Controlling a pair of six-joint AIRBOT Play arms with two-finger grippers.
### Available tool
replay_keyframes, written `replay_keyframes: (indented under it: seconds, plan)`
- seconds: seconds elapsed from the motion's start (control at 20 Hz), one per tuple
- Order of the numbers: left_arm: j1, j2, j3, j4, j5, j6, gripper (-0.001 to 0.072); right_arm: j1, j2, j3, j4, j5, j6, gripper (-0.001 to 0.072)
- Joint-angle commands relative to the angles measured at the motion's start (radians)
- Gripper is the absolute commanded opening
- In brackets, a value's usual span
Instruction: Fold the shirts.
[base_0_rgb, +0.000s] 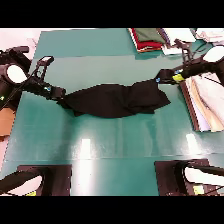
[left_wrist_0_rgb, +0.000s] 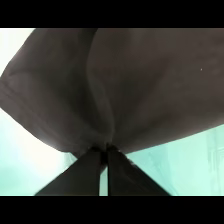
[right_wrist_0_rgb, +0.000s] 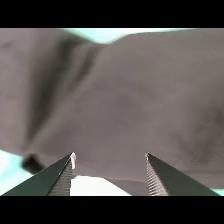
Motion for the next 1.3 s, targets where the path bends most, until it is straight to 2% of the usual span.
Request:
replay_keyframes:
  seconds: [0.0,0.15,0.35,0.75,0.8,0.9,1.1,1.25]
  plan:
    - [-0.001,-0.003,-0.002,-0.021,0.020,0.002,0.0027,-0.130,-0.045,-0.018,0.009,-0.027,-0.006,0.0512]
    - [-0.001,-0.003,-0.002,-0.024,0.027,0.002,0.0027,-0.158,-0.142,-0.019,0.021,-0.082,-0.006,0.0512]
    - [-0.001,-0.003,-0.002,-0.024,0.032,0.002,0.0027,-0.143,-0.265,-0.011,0.130,-0.194,-0.007,0.0512]
    - [-0.001,-0.003,-0.003,-0.034,0.052,-0.013,0.0027,-0.043,-0.490,0.215,0.131,-0.189,-0.010,0.0498]
    - [-0.001,-0.003,-0.003,-0.036,0.052,-0.013,0.0027,-0.035,-0.502,0.226,0.130,-0.190,-0.010,0.0392]
    - [-0.001,-0.002,-0.003,-0.036,0.051,-0.013,0.0027,-0.028,-0.501,0.231,0.133,-0.200,-0.048,0.0021]
    - [-0.001,0.029,0.027,-0.019,0.060,-0.025,0.0026,-0.024,-0.375,0.239,0.130,-0.197,-0.127,0.0018]
    - [-0.001,0.150,0.137,0.095,0.097,-0.090,0.0026,-0.042,-0.185,0.322,0.130,-0.145,-0.164,0.0018]
